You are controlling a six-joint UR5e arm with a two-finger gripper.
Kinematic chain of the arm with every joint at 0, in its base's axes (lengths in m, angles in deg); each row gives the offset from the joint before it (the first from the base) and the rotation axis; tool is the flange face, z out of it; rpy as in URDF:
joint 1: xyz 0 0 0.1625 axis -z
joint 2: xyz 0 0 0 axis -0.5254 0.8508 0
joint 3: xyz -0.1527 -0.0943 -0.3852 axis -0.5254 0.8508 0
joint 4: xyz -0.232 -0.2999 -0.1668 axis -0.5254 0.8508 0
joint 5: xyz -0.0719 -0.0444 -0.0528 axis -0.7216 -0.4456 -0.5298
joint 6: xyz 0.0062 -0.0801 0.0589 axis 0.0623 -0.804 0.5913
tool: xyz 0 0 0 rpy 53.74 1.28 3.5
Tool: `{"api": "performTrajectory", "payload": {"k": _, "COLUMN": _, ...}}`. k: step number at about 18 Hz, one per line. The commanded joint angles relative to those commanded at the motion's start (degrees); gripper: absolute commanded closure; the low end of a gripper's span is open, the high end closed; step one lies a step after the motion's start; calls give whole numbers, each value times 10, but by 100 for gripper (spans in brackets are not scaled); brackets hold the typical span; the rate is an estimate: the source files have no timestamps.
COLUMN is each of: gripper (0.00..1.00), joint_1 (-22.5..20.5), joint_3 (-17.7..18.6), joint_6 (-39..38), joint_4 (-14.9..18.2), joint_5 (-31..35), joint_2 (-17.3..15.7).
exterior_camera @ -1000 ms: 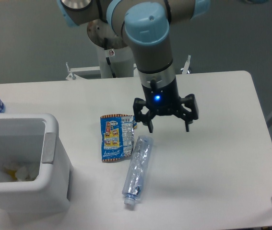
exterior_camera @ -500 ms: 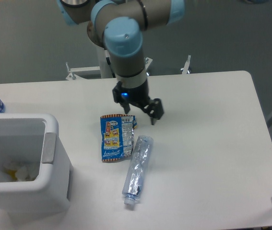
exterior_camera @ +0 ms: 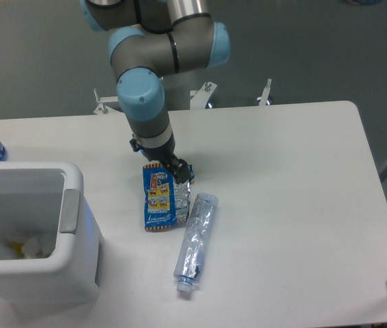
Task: Place the trash in the trash can
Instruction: 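Close the gripper on the wrapper's edge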
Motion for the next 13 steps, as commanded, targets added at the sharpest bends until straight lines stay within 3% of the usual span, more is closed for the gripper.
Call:
{"api": "performTrajectory", "payload": {"k": 5, "gripper": 0, "joint_1": 12, "joint_3": 18, "joint_6": -4, "joint_4": 0, "joint_5": 1, "joint_2": 12}}
{"api": "performTrajectory", "payload": {"k": 13, "gripper": 0, "joint_1": 20, "joint_3": 18, "joint_6": -17, "joint_4": -10, "joint_5": 1, "joint_2": 39}}
